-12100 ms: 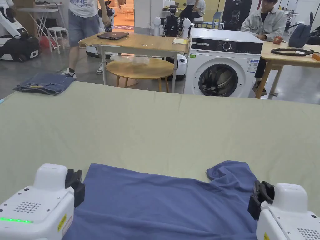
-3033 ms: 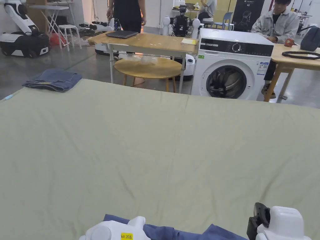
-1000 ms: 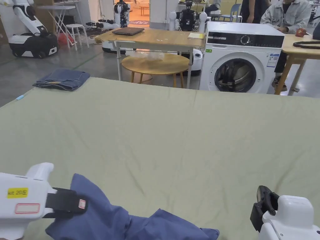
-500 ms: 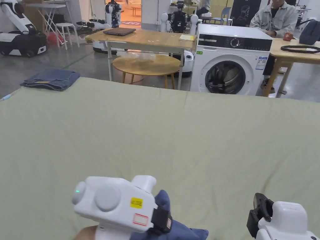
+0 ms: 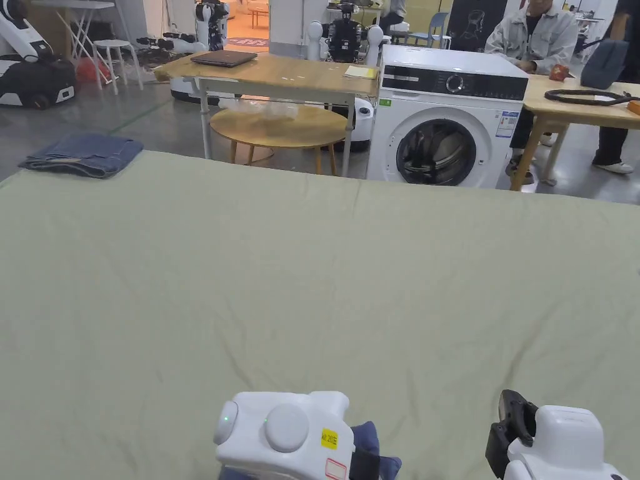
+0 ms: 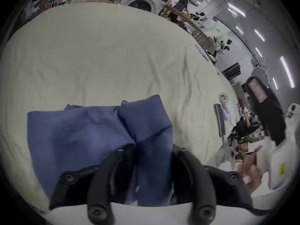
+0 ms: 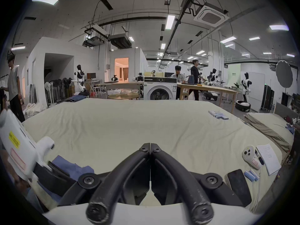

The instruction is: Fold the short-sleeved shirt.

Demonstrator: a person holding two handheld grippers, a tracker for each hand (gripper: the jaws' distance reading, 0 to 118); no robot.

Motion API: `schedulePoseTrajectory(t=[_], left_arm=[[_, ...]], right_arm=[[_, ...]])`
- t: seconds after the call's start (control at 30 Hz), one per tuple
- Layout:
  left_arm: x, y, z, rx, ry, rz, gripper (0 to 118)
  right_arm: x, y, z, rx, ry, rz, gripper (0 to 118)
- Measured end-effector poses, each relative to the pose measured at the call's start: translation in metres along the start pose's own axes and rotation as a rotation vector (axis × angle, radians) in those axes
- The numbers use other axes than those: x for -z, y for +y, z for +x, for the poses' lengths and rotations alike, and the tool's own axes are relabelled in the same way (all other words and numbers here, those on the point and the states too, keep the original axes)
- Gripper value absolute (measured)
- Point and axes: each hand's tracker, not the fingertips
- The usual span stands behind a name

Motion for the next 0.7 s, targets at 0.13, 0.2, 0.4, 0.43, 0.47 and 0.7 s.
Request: schedulePoseTrajectory(t=[0.13,0.2,0.4,0.43,0.47,0.7], left_arm=[[-0.039,-0.001,0.000,-0.005,-0.096,0.061,53],[-0.050,-0.001,-0.008,-0.039,-0.151,0.100,53],[-0.005,-0.007,-0.022,-0.133,-0.165,0.029,10],[0.007,-0.010,-0.025,-0.153,-0.178,0.002,10],[0.019,-0.013,-0.027,-0.165,-0.201,-0.019,7],[0.053,-0.027,-0.039,-0.199,-0.226,-0.014,0]], right_arm=[[-0.001,-0.001,0.002,0.003,-0.002,0.000,0],[-0.002,-0.001,0.002,0.007,-0.003,0.000,0],[-0.003,-0.005,0.003,0.025,-0.002,-0.008,0],[-0.003,-0.005,0.003,0.026,0.000,-0.010,0],[-0.003,-0.006,0.003,0.025,-0.001,-0.011,0],[-0.004,-0.006,0.003,0.031,0.007,-0.003,0]])
